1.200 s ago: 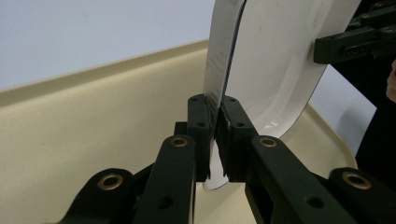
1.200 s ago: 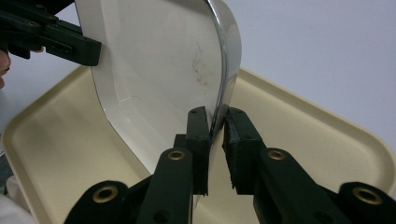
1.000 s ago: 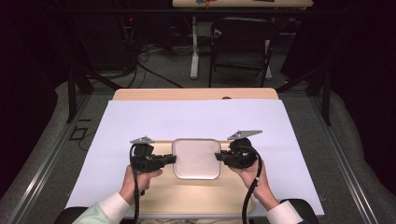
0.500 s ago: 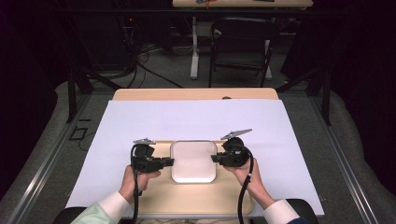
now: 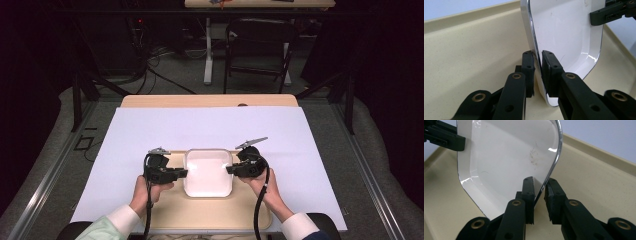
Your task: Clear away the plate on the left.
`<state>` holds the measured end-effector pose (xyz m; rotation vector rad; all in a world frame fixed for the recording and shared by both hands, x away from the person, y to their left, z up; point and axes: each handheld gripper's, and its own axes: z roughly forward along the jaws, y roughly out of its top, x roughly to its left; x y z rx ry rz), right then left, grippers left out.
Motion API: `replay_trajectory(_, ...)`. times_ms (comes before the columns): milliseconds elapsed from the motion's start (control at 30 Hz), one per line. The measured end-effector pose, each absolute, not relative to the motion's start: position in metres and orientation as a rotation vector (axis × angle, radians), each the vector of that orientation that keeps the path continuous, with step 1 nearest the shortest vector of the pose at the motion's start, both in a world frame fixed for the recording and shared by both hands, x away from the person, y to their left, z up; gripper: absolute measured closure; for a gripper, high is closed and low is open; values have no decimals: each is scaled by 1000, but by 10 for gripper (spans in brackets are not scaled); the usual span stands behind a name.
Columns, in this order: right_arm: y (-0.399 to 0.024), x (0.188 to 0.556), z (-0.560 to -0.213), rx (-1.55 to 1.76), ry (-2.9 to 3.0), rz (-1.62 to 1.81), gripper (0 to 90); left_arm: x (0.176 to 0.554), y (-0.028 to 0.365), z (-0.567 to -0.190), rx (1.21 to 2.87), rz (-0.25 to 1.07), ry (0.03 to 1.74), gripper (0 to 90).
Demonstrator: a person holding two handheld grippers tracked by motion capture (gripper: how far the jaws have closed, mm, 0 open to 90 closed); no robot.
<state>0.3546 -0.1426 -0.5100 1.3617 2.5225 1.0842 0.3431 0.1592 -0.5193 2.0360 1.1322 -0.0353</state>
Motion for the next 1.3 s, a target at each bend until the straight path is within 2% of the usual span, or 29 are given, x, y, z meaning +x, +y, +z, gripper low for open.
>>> replay_trajectory(1300,-134,362,-532,1348,2619,902,676,351,155,-537,2113,-54,1172,761)
